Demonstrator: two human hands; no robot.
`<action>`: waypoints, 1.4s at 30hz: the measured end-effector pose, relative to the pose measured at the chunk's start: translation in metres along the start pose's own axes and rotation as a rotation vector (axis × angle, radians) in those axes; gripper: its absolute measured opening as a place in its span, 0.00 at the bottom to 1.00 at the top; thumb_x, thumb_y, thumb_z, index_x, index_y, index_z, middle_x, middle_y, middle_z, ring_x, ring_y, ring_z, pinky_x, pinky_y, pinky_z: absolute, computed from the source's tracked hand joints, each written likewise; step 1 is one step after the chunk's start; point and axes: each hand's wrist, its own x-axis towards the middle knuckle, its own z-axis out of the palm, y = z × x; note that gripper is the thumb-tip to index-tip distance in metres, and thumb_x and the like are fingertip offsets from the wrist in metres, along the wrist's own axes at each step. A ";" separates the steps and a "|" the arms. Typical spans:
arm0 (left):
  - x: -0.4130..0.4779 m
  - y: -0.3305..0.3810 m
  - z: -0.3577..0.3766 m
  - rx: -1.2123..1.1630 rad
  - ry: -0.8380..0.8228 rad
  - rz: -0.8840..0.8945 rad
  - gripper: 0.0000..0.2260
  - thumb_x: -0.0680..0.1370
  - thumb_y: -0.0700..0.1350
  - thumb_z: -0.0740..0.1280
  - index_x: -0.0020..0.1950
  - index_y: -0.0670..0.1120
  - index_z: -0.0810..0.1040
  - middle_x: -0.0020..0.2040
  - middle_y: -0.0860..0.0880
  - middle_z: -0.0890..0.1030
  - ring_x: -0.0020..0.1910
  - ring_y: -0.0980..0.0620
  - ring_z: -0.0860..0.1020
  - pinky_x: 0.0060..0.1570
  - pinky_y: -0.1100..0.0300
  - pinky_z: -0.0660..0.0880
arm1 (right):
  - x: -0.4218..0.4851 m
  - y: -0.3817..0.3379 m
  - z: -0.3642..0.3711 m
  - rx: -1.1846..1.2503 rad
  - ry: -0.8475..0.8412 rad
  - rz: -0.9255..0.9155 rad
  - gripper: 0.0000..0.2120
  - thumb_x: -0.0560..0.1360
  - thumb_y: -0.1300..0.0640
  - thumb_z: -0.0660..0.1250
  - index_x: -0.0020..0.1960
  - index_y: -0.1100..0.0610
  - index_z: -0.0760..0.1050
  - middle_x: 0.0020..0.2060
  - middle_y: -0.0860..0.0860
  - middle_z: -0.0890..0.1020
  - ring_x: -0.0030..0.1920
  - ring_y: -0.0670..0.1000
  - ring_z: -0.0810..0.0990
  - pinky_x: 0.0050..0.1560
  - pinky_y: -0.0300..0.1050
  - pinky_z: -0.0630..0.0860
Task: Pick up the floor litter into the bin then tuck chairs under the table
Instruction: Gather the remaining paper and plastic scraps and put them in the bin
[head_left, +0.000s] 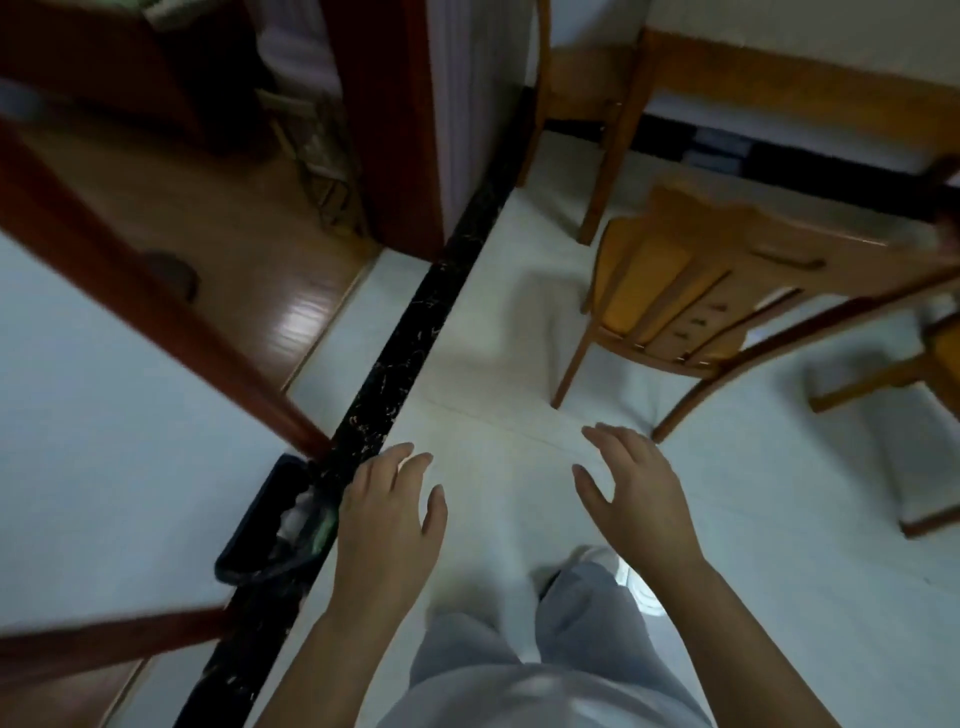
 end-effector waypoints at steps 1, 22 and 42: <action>0.008 0.017 0.004 0.000 -0.023 0.049 0.19 0.73 0.49 0.56 0.54 0.39 0.79 0.54 0.41 0.79 0.51 0.40 0.77 0.49 0.46 0.76 | -0.004 0.014 -0.013 -0.007 0.043 0.038 0.18 0.70 0.58 0.72 0.58 0.60 0.76 0.53 0.58 0.81 0.53 0.58 0.78 0.54 0.51 0.73; 0.068 0.491 0.200 -0.166 -0.303 0.828 0.13 0.72 0.43 0.63 0.54 0.41 0.79 0.54 0.43 0.80 0.54 0.42 0.77 0.50 0.47 0.73 | -0.130 0.368 -0.248 -0.142 0.529 0.714 0.16 0.68 0.62 0.73 0.55 0.63 0.78 0.51 0.59 0.81 0.52 0.60 0.79 0.53 0.52 0.73; 0.303 0.696 0.365 -0.129 -0.331 0.852 0.12 0.70 0.42 0.71 0.53 0.42 0.80 0.52 0.42 0.81 0.50 0.43 0.79 0.46 0.51 0.76 | 0.108 0.590 -0.341 -0.211 0.362 0.719 0.14 0.70 0.57 0.72 0.55 0.59 0.78 0.50 0.56 0.82 0.47 0.56 0.80 0.47 0.50 0.76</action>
